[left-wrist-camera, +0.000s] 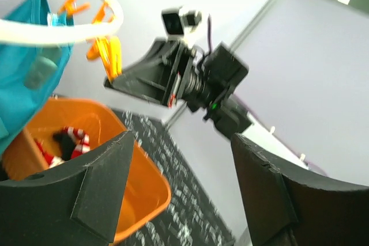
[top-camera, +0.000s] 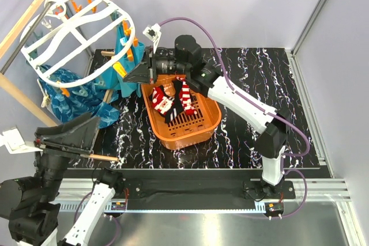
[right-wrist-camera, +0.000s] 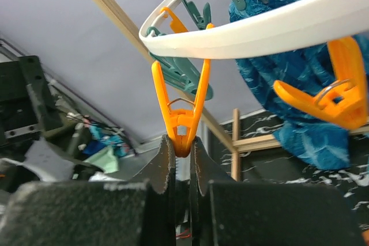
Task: Clip the socks to the hanger
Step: Open the clamp at the hanger.
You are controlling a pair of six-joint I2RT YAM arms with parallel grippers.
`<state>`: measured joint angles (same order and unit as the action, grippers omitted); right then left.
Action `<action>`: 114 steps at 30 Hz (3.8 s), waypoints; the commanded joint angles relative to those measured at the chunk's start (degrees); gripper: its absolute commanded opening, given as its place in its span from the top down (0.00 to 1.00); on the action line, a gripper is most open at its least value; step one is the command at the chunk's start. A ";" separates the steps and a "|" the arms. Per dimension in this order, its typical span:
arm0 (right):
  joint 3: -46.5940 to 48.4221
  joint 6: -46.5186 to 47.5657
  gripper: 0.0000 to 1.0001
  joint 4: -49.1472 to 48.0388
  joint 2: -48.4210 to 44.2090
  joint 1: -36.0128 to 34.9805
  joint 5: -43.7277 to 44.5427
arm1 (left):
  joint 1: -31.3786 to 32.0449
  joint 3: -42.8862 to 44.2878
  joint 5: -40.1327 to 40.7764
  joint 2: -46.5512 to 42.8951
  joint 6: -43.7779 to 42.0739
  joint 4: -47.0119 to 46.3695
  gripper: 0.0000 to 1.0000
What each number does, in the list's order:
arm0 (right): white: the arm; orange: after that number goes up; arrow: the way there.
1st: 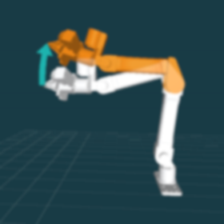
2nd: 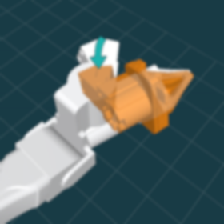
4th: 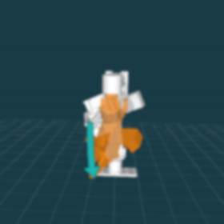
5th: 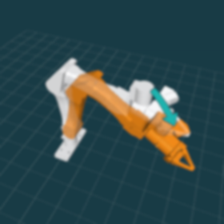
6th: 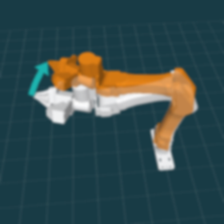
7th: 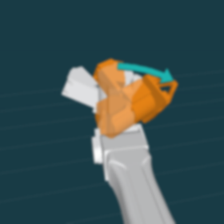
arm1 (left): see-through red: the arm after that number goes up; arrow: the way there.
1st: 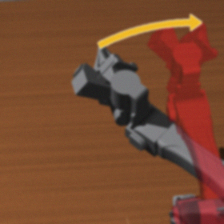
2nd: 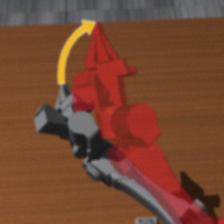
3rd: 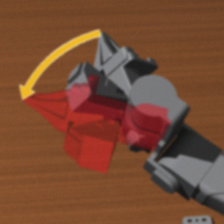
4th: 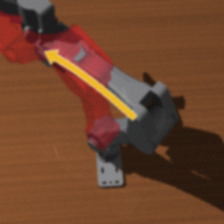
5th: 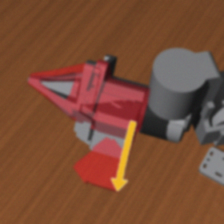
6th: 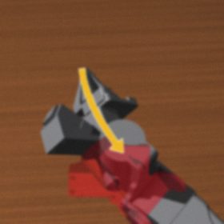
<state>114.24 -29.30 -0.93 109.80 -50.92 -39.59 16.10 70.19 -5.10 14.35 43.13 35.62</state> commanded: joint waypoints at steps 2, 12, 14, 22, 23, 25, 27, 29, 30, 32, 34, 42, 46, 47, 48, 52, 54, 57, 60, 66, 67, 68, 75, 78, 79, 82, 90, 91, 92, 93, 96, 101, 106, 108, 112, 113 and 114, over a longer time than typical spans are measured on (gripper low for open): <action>5.29 -12.00 1.00 -2.41 0.85 0.38 -11.55 | -0.10 1.00 4.67 4.72 3.62 -11.35 0.27; 11.45 -21.93 1.00 2.69 3.84 0.47 -17.35 | -0.10 -2.78 2.12 11.92 10.91 -20.40 0.26; 11.80 -23.25 1.00 2.43 4.02 0.55 -17.80 | -0.10 -3.31 1.33 12.54 13.46 -21.29 0.26; 10.39 -27.65 1.00 -2.40 3.49 0.55 -18.68 | -0.10 -1.12 2.11 16.67 23.48 -14.98 0.36; 10.31 -27.74 1.00 -2.50 3.41 0.64 -18.68 | -0.10 -0.33 2.38 17.29 23.57 -13.40 0.37; 9.96 -28.09 1.00 -3.02 3.06 0.64 -18.85 | -0.10 1.78 3.25 18.87 22.70 -10.75 0.38; 9.78 -29.23 1.00 -3.73 2.97 0.64 -19.12 | -0.01 1.62 3.96 19.22 22.35 -11.44 0.37; 9.78 -29.85 1.00 -4.52 2.97 0.64 -19.73 | -0.10 1.18 4.92 19.31 21.64 -12.67 0.36; 9.78 -29.76 1.00 -4.35 2.97 0.64 -19.73 | -0.10 0.83 4.93 19.57 21.55 -13.63 0.36; 9.43 -30.03 1.00 -4.60 3.05 0.73 -19.91 | -0.10 -0.05 5.01 19.84 21.82 -14.34 0.35; 8.55 -31.08 1.00 -6.00 2.70 0.73 -20.17 | -0.10 -0.41 5.01 20.28 22.25 -15.22 0.35; 7.32 -31.35 1.00 -6.80 1.82 0.91 -20.43 | -0.10 -0.06 6.42 22.65 22.08 -17.43 0.33; 7.23 -31.61 1.00 -6.98 1.56 0.91 -20.87 | -0.10 0.21 6.68 23.09 21.82 -16.55 0.34; 7.06 -31.70 1.00 -7.16 1.47 0.91 -21.05 | -0.01 0.38 6.77 23.09 21.64 -16.20 0.34; 6.79 -31.70 1.00 -7.33 1.21 0.91 -21.14 | -0.10 0.99 6.86 23.35 21.38 -15.06 0.34; 6.35 -31.52 1.00 -7.33 0.77 1.26 -21.05 | -0.10 1.53 6.42 22.75 20.06 -12.33 0.34; 6.26 -31.52 1.00 -7.25 0.50 1.52 -20.88 | -0.01 1.18 6.68 21.95 19.80 -10.93 0.34; 6.52 -31.26 1.00 -6.89 0.50 1.78 -20.70 | -0.10 -0.14 7.48 20.28 19.71 -9.43 0.34; 6.88 -31.26 1.00 -6.72 0.86 1.96 -20.87 | -0.10 -1.02 7.13 19.23 19.45 -9.42 0.34; 8.02 -31.43 1.00 -6.19 0.77 1.87 -20.79 | -0.10 -1.81 7.13 19.93 19.53 -11.70 0.32; 8.11 -31.43 1.00 -6.19 0.68 1.96 -20.79 | -0.01 -2.08 6.86 20.19 19.53 -12.93 0.30; 8.11 -31.35 1.00 -6.10 0.59 1.96 -20.87 | -0.10 -2.34 6.60 21.06 19.27 -14.77 0.29; 6.97 -31.78 1.00 -6.19 -0.46 1.96 -21.84 | -0.10 -3.65 4.05 23.09 16.46 -22.43 0.24; 6.97 -31.70 1.00 -6.10 -0.46 1.87 -22.10 | -0.10 -4.89 4.93 22.57 16.46 -24.01 0.25; 7.05 -31.70 1.00 -6.10 -0.46 1.87 -22.11 | -0.10 -5.33 5.01 22.83 16.63 -24.28 0.25; 7.05 -31.70 1.00 -6.19 -0.20 1.87 -22.46 | -0.10 -5.51 3.79 23.09 16.63 -26.12 0.29; 7.05 -32.75 1.00 -7.86 0.68 1.87 -22.54 | -0.10 -10.15 4.93 20.46 16.46 -33.49 0.33; 7.05 -32.75 1.00 -7.86 0.77 1.96 -22.54 | -0.01 -10.25 5.19 20.46 16.11 -33.68 0.33; 7.14 -32.75 1.00 -7.86 0.86 1.87 -22.54 | -0.10 -10.34 6.24 20.54 16.02 -33.42 0.33; 7.40 -32.75 1.00 -7.51 0.86 1.96 -22.72 | -0.10 -10.08 6.07 20.80 15.93 -33.07 0.33; 8.37 -31.00 1.00 -5.24 0.94 1.96 -22.46 | -0.10 -9.55 6.33 20.55 15.75 -30.17 0.32; 9.86 -28.89 1.00 -2.77 1.91 2.14 -21.49 | -0.10 -11.30 0.90 15.90 8.03 -31.29 0.28; 10.31 -26.34 1.00 0.14 2.09 2.31 -20.52 | -0.10 -10.70 0.71 8.86 3.98 -27.54 0.28; 10.39 -26.25 1.00 0.40 2.35 2.49 -20.44 | -0.10 -7.80 -1.12 8.94 3.71 -25.16 0.28; 10.74 -26.25 1.00 0.31 2.61 2.49 -20.26 | -0.10 -2.62 -3.77 12.88 6.60 -23.14 0.29; 10.83 -26.42 1.00 0.23 2.61 2.40 -20.26 | -0.10 -1.30 -3.69 15.59 7.22 -20.61 0.29; 10.92 -26.60 1.00 0.31 2.61 2.49 -20.26 | -0.10 2.19 -2.73 17.36 7.84 -18.76 0.29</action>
<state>122.34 -55.68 -1.37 113.84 -48.40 -56.77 16.10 66.94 -5.89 25.69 49.98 12.47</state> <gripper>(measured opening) 0.068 0.713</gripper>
